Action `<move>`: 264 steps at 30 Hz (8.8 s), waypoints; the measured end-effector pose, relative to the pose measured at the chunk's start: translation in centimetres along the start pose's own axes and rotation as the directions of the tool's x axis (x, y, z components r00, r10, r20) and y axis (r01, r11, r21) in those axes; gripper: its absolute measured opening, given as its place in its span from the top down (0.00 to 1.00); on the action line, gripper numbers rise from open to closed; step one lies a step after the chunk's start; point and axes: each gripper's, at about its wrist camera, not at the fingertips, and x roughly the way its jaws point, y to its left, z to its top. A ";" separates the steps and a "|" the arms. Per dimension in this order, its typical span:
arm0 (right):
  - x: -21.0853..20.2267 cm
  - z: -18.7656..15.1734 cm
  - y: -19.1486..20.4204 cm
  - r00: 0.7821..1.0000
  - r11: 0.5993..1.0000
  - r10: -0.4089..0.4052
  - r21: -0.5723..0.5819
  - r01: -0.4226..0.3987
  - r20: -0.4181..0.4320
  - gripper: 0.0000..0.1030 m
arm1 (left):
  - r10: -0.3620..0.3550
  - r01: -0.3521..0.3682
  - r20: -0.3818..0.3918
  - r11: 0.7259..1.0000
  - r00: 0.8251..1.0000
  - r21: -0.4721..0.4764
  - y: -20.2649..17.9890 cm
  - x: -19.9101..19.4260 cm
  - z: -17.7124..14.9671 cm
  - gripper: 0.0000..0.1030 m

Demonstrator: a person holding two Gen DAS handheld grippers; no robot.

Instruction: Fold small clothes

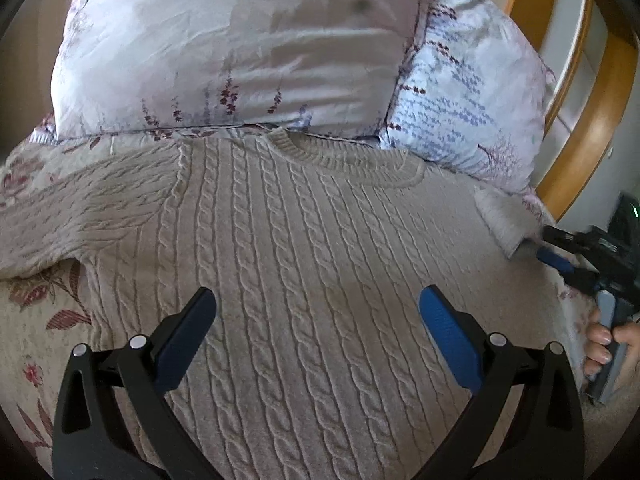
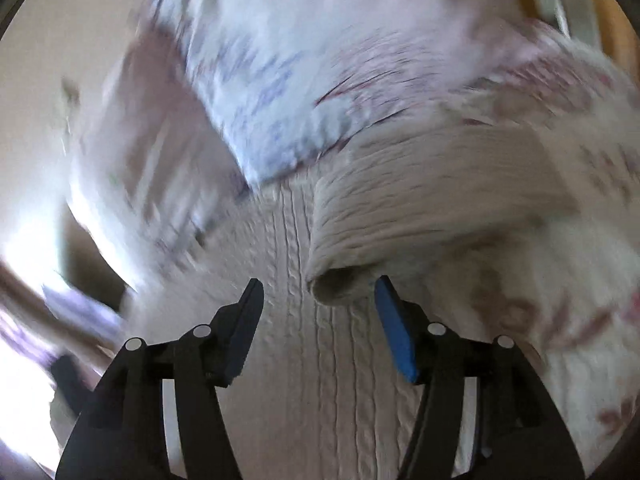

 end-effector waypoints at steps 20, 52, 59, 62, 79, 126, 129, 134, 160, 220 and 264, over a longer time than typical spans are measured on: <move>-1.1 5.1 -7.3 0.947 0.936 -0.272 0.274 0.219 0.172 0.90 | -0.089 0.095 0.055 0.988 0.995 -0.121 3.7 -0.8 0.4 0.02; 0.7 -0.7 0.3 0.994 0.995 0.021 0.092 -0.031 0.105 0.37 | -0.337 0.274 -0.133 0.896 0.932 -0.349 0.1 6.9 4.6 0.33; -1.9 -1.4 -2.8 0.988 0.990 0.018 0.138 -0.039 0.152 0.37 | -0.309 0.224 -0.176 0.896 0.935 -0.384 -0.9 10.6 5.4 0.65; -1.5 -1.4 -3.4 0.989 0.987 0.029 0.152 -0.052 0.147 0.37 | -0.374 0.275 -0.192 0.874 0.908 -0.400 -1.4 11.9 5.6 0.93; 4.9 -0.3 -3.4 0.995 0.962 0.088 0.258 -0.095 0.038 0.45 | -0.292 0.233 -0.097 0.889 0.951 -0.395 5.8 8.8 7.3 0.93; 9.9 -3.0 5.9 0.993 0.972 -0.106 -0.206 0.116 0.060 0.15 | 0.059 0.013 0.073 0.678 0.996 -0.735 27.4 -8.4 -3.8 0.49; 9.9 -3.0 5.8 0.994 0.974 -0.094 -0.202 0.105 0.062 0.15 | 0.080 0.030 0.102 0.622 0.992 -0.782 29.0 -8.3 -4.2 0.56; 9.9 -3.0 5.6 0.995 0.977 -0.078 -0.193 0.089 0.064 0.15 | 0.120 0.045 0.133 0.554 0.984 -0.831 30.8 -8.5 -4.4 0.61; 9.5 -2.9 5.1 0.997 0.988 0.022 -0.157 -0.011 0.068 0.14 | -0.231 0.400 0.381 0.793 0.895 -0.460 11.8 -4.8 7.8 0.95; 13.6 -1.7 18.0 0.961 0.787 -0.267 -0.558 0.264 0.077 0.31 | 0.264 -0.256 -0.055 0.959 0.963 0.122 7.9 -0.3 2.2 0.35; 9.0 -0.2 4.0 0.987 0.982 -0.133 -0.123 0.143 0.085 0.90 | 0.268 -0.265 -0.095 0.963 0.959 0.037 10.8 0.8 1.6 0.32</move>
